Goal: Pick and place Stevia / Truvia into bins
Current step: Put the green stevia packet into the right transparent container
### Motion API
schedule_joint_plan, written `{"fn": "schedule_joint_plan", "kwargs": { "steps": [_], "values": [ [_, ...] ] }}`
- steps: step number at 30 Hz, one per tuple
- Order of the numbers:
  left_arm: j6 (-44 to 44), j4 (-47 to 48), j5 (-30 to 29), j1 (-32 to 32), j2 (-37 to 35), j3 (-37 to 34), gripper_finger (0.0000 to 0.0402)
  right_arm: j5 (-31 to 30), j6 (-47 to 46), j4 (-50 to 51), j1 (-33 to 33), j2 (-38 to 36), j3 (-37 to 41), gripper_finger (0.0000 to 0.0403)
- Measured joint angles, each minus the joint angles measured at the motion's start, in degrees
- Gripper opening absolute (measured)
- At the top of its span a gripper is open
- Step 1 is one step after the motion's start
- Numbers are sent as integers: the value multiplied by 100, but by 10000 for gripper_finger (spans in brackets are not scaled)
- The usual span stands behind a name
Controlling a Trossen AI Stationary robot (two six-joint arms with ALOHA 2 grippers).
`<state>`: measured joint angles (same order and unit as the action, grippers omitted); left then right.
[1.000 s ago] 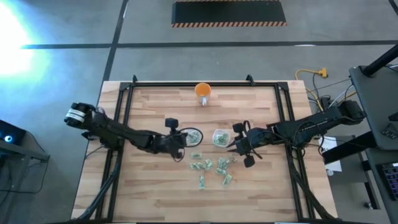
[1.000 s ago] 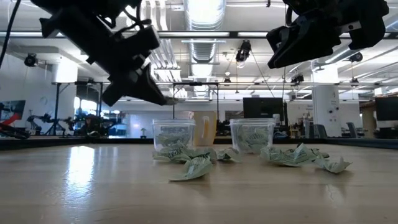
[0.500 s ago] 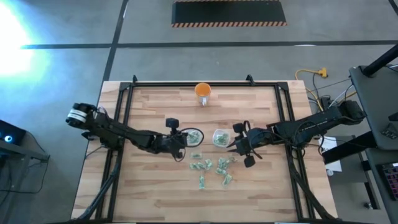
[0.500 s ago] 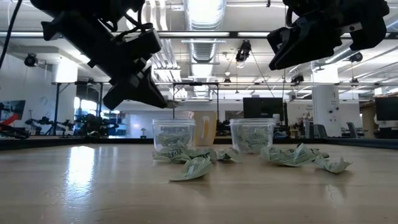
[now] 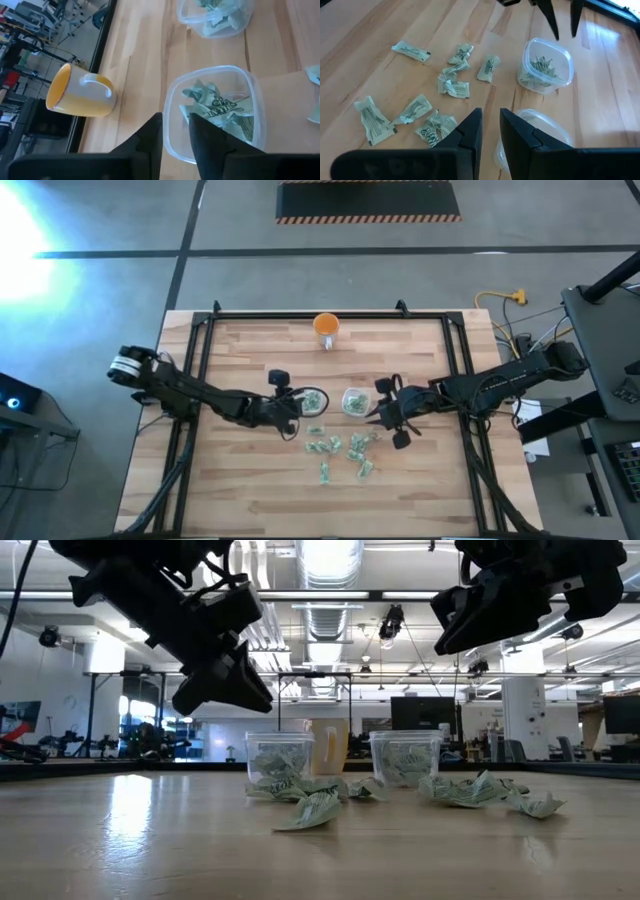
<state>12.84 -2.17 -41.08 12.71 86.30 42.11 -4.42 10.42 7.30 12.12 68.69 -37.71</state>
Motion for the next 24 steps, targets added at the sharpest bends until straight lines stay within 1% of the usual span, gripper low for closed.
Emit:
{"fn": "schedule_joint_plan", "kwargs": {
  "steps": [2, 5, 8, 11, 15, 19, 21, 24],
  "values": [
    [-18, 9, 0, 10, -42, 0, 79, 44, -173, 82, 1, 0, 0, 57],
    [-47, 31, -2, 84, -107, -10, 79, 307, -373, 205, 11, -1, 61, 57],
    [-50, 201, 4, 175, -125, 2, 79, 323, -550, 286, 122, -2, 161, 57],
    [-52, 179, 1, 244, -133, -21, 79, 323, -783, 291, 274, -2, 279, 57],
    [-73, 272, 1, 304, -133, -18, 79, 301, -1293, 220, 524, -4, 531, 57],
    [-194, 275, 2, 306, -135, -17, 79, 293, -1842, -401, 678, -4, 1034, 57],
    [-196, 275, 2, 306, -136, -17, 79, 295, -1919, -815, 680, -4, 1288, 60],
    [-210, 275, 2, 306, -136, -17, 80, 248, -1989, -1233, 665, -4, 1583, 76]
  ]
}}
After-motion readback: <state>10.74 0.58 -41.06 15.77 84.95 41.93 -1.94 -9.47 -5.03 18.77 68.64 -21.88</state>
